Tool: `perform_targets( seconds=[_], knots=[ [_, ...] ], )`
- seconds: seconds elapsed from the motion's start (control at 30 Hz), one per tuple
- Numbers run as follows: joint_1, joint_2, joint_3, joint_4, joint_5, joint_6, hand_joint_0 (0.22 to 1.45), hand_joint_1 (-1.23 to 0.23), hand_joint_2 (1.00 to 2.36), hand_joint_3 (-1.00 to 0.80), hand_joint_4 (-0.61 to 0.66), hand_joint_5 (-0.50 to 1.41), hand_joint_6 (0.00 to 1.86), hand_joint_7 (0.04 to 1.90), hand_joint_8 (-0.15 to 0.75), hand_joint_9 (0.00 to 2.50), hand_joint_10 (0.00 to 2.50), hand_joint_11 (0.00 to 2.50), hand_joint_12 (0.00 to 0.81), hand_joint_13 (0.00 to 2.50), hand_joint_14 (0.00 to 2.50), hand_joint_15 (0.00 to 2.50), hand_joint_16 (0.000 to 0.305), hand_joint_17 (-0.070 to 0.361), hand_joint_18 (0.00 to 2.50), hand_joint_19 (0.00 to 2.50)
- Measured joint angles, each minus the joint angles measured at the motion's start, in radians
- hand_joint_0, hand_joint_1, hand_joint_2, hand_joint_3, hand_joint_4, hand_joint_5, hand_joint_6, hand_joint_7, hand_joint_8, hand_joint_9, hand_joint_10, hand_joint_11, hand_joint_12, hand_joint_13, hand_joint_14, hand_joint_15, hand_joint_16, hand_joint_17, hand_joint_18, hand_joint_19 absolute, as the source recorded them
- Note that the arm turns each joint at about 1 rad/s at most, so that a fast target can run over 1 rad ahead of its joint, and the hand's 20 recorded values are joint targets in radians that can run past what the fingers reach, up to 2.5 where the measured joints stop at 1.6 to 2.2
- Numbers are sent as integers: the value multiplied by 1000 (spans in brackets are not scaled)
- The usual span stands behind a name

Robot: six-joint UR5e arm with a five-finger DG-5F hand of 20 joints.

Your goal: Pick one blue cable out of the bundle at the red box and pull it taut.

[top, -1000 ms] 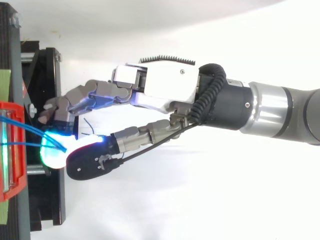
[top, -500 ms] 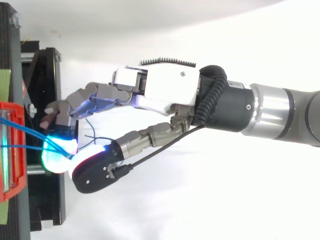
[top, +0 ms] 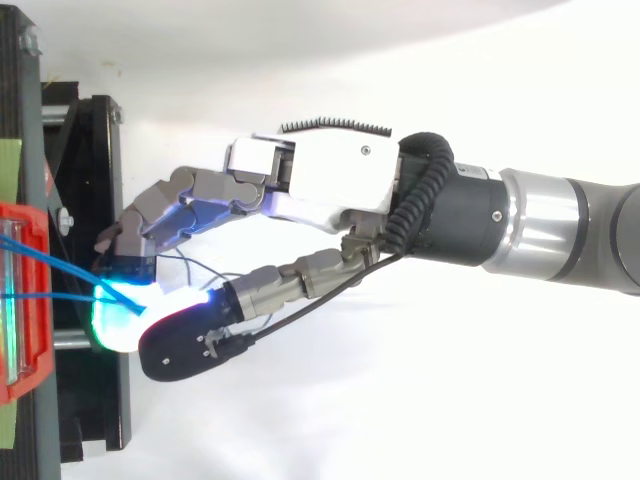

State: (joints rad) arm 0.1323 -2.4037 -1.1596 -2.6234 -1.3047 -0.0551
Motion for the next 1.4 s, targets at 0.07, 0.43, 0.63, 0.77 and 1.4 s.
perform_targets(
  seconds=[0.07,0.43,0.63,0.77,1.4],
  knots=[
    [0,0,1,-2,0,1,621,-755,1022,-94,-7,-190,939,901,316,652,7,330,371,429,5,164,49,111,436,116],
    [-4,44,0,-97,1,3,633,-739,1021,-146,13,-195,935,886,331,847,13,680,375,485,6,199,49,110,439,124],
    [-5,81,1,-245,1,7,635,-733,1020,-177,23,-198,930,874,340,942,12,792,376,494,6,211,49,110,443,132],
    [-5,92,1,-316,1,13,638,-733,1019,-193,26,-200,928,888,340,988,12,876,378,505,8,218,49,111,445,132],
    [-4,118,37,-411,4,46,706,-875,1015,-316,-5,-202,925,872,329,1020,13,981,376,578,8,243,49,110,532,95]
  ],
)
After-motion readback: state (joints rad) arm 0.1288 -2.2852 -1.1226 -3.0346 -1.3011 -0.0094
